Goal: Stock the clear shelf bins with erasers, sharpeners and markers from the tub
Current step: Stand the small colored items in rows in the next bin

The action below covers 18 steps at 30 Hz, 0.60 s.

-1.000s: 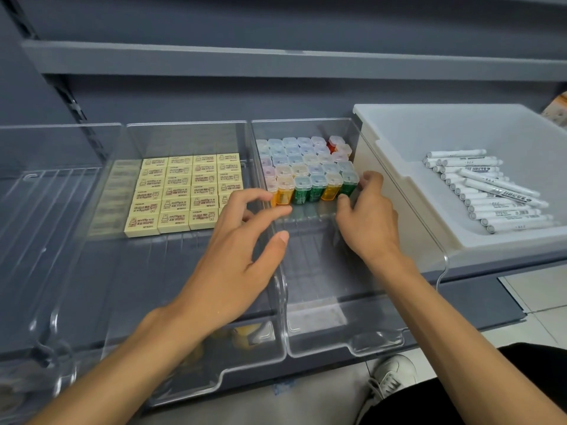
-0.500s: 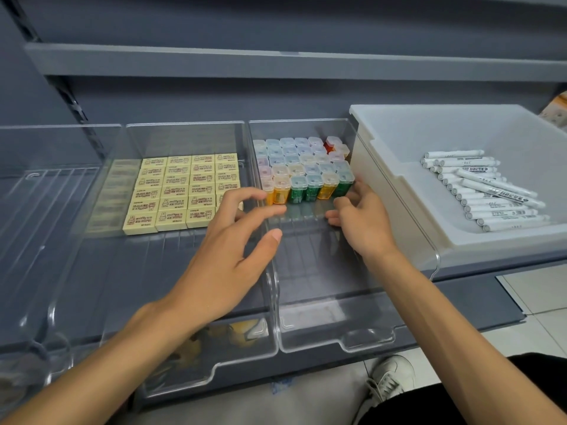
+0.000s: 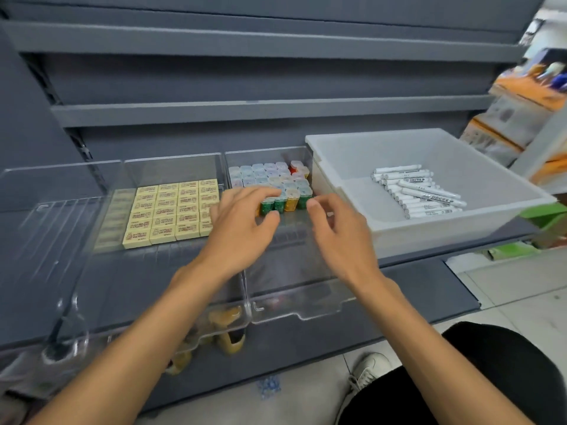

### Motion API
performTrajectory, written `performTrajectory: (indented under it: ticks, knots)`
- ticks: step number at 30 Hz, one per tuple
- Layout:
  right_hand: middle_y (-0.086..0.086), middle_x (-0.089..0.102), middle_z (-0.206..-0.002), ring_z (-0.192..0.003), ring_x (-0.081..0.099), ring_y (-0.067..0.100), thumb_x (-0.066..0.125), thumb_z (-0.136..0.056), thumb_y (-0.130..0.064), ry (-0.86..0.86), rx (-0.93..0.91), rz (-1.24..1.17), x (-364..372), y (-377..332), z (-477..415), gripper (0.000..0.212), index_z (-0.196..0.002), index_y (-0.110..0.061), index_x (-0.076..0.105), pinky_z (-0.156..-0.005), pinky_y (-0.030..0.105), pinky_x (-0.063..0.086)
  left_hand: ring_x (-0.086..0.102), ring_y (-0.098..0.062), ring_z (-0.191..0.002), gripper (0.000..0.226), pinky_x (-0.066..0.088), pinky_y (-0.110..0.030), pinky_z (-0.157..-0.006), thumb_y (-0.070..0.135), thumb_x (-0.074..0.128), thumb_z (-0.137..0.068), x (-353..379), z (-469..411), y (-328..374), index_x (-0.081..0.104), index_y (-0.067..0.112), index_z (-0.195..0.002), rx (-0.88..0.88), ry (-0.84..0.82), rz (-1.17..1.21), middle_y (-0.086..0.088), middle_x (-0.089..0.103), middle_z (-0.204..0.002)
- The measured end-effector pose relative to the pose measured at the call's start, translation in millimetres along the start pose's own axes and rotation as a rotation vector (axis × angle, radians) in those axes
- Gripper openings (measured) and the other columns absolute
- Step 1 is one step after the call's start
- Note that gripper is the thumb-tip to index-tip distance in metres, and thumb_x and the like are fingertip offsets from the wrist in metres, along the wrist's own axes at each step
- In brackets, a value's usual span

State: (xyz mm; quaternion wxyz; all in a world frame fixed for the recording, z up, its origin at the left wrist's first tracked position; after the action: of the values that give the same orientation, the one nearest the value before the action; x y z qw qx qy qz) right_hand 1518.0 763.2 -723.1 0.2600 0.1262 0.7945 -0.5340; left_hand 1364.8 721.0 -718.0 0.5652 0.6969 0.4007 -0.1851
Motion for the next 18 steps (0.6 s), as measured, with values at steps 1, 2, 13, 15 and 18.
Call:
performTrajectory:
  ticks: [1,2,13,15,18]
  knots:
    - [-0.018,0.062,-0.094,-0.084,0.057,0.0,0.043,-0.099,-0.042,0.034,0.002,0.028,-9,-4,2,0.023,-0.101,-0.027,0.059,-0.079,0.029,0.044,0.032,-0.006,-0.132,0.037,0.02,-0.024,-0.102,0.024,0.051,-0.098,2,-4,10,0.055,0.033,-0.133,0.007,-0.029,0.026,0.02,0.048,-0.13]
    - [-0.018,0.06,-0.09,-0.083,0.055,-0.001,0.043,-0.099,-0.042,0.051,0.013,0.04,-15,-9,4,0.023,-0.097,-0.026,0.059,-0.077,0.027,0.04,0.037,-0.008,-0.132,0.036,0.025,-0.027,-0.105,0.023,0.051,-0.098,4,-9,17,0.056,0.031,-0.133,0.005,-0.058,0.088,0.016,0.052,-0.133]
    - [0.005,0.059,-0.131,-0.118,0.054,0.025,0.051,-0.095,-0.04,0.039,0.181,0.311,-123,13,-44,0.04,-0.128,-0.019,0.056,-0.094,0.034,0.042,0.053,-0.012,-0.113,0.038,0.038,-0.026,-0.097,0.013,0.053,-0.096,27,-44,93,0.057,0.023,-0.132,0.069,-0.057,0.212,0.0,0.057,-0.131]
    - [0.007,0.057,-0.135,-0.124,0.05,0.028,0.05,-0.096,-0.042,-0.025,0.231,0.356,-142,32,-46,0.043,-0.132,-0.019,0.055,-0.101,0.037,0.04,0.051,-0.014,-0.122,0.038,0.038,-0.029,-0.103,0.016,0.053,-0.096,33,-51,104,0.055,0.025,-0.133,0.105,-0.087,0.163,0.002,0.055,-0.136]
    - [0.006,0.055,-0.138,-0.13,0.043,0.028,0.048,-0.096,-0.045,-0.078,0.258,0.403,-163,60,-47,0.043,-0.132,-0.023,0.055,-0.106,0.039,0.038,0.049,-0.014,-0.123,0.037,0.037,-0.028,-0.1,0.021,0.052,-0.098,46,-62,116,0.054,0.03,-0.134,0.152,-0.159,0.106,0.005,0.053,-0.137]
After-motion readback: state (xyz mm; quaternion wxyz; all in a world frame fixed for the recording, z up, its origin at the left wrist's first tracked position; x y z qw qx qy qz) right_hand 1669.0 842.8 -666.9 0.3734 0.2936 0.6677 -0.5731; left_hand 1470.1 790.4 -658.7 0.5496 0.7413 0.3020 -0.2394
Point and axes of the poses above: each hand's wrist, its own z-axis away from the middle knuckle, its own x-axis out of the palm, y = z × x, the point moved 5 cm from there along -z, towards the middle knuckle
